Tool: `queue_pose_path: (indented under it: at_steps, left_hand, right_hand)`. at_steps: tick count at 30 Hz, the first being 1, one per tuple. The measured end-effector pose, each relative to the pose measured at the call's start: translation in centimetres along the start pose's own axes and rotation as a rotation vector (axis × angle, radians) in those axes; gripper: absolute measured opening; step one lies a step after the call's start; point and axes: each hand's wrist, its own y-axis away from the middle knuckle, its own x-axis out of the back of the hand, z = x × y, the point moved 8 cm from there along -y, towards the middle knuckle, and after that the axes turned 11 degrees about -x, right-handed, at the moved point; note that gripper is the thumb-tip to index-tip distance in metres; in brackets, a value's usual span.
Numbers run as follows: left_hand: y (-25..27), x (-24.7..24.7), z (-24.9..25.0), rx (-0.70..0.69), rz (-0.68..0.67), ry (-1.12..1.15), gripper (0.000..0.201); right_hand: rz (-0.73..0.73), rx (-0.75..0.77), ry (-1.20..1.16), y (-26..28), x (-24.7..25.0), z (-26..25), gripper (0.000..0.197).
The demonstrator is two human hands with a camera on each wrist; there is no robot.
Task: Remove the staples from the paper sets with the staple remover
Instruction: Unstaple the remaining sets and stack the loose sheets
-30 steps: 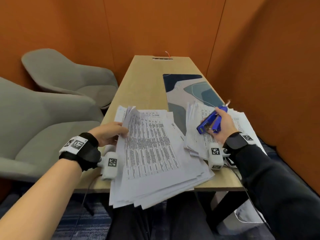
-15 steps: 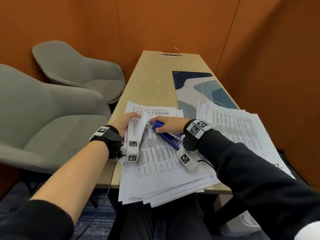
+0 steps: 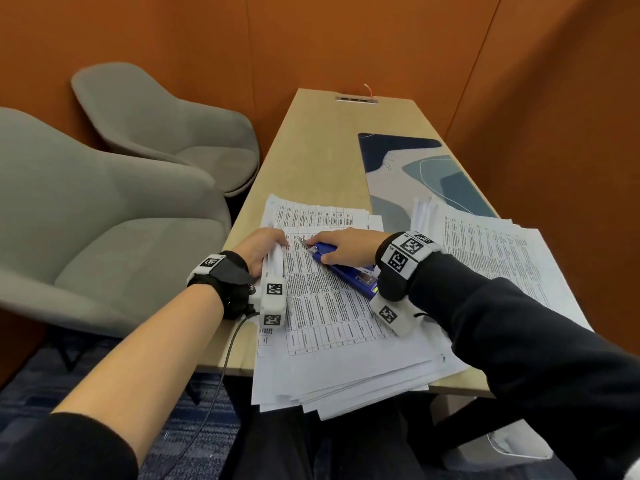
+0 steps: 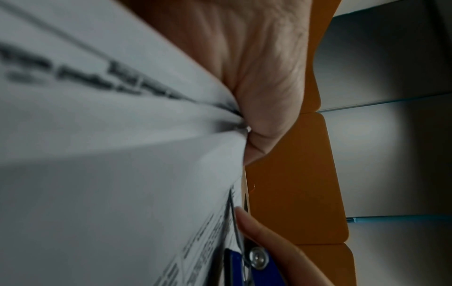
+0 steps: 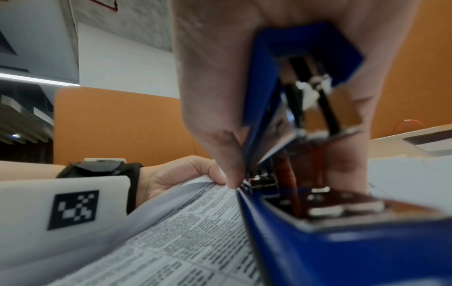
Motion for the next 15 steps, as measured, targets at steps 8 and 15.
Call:
queue_pose_path:
  at_steps: [8, 15]
  left_hand:
    - [-0.5, -0.3, -0.1, -0.011, -0.045, 0.067, 0.037]
    - [-1.0, -0.1, -0.3, -0.021, -0.044, 0.058, 0.039]
  right_hand:
    - [-0.015, 0.024, 0.045, 0.1, -0.1, 0.0, 0.046]
    - [0.021, 0.034, 0.089, -0.3, -0.4, -1.3, 0.048]
